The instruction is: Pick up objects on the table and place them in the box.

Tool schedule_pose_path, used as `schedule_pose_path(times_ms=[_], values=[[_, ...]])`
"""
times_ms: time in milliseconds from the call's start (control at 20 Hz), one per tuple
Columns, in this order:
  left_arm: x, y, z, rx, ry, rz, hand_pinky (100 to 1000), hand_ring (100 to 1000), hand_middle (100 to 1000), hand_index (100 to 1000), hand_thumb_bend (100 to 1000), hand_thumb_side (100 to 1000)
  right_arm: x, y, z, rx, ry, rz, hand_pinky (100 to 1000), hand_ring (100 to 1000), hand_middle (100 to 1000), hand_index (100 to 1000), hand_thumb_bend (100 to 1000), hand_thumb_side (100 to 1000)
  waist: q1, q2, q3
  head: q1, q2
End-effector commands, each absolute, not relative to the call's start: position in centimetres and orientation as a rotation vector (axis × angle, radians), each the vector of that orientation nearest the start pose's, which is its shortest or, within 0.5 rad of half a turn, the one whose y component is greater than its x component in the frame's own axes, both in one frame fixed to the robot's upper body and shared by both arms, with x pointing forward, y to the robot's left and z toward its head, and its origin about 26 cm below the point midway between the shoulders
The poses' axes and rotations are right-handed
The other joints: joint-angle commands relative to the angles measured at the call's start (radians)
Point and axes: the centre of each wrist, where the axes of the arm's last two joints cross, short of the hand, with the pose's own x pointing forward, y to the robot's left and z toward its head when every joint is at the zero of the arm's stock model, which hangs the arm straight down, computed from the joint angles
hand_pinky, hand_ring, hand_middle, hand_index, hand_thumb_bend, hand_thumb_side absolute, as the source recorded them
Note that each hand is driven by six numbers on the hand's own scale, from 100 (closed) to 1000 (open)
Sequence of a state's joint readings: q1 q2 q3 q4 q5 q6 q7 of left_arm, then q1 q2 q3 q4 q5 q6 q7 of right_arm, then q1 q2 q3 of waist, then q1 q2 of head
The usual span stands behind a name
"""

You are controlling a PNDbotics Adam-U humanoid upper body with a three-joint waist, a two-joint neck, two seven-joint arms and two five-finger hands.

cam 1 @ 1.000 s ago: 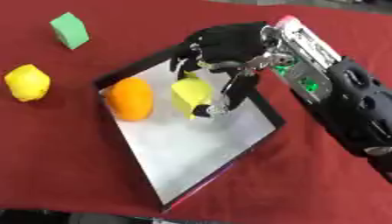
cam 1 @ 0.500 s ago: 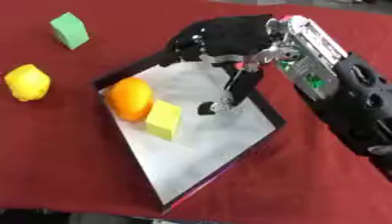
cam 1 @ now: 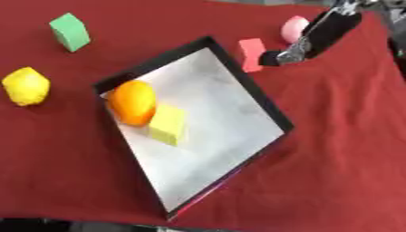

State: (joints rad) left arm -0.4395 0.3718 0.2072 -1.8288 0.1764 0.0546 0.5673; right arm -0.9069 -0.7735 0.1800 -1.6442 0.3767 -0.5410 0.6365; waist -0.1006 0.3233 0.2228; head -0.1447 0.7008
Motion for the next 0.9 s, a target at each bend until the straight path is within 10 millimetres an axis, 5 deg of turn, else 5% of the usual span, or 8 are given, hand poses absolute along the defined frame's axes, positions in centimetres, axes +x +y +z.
schedule_pose_path(times_ms=[50,400,900], values=[[33.0,32.3,23.9,0.492,-2.253,0.504,664,837,701,765,309,649,36.1,-31.4,38.2,0.976,2.265,-2.272,920,915,873,949,395,285,0.006,-0.015,0.000,0.002,-0.017],[33.2,31.9,24.1,0.463,-2.261,0.479,663,838,701,764,308,652,38.0,-36.7,37.4,1.130,2.397,-2.306,925,913,879,954,329,211,0.008,0.010,0.014,-0.019,-0.059],[33.4,31.1,25.1,0.411,-2.293,0.456,662,842,700,764,307,653,39.0,-37.7,36.8,1.025,2.303,-2.432,930,912,875,954,249,187,-0.007,0.043,0.051,-0.050,-0.111]])
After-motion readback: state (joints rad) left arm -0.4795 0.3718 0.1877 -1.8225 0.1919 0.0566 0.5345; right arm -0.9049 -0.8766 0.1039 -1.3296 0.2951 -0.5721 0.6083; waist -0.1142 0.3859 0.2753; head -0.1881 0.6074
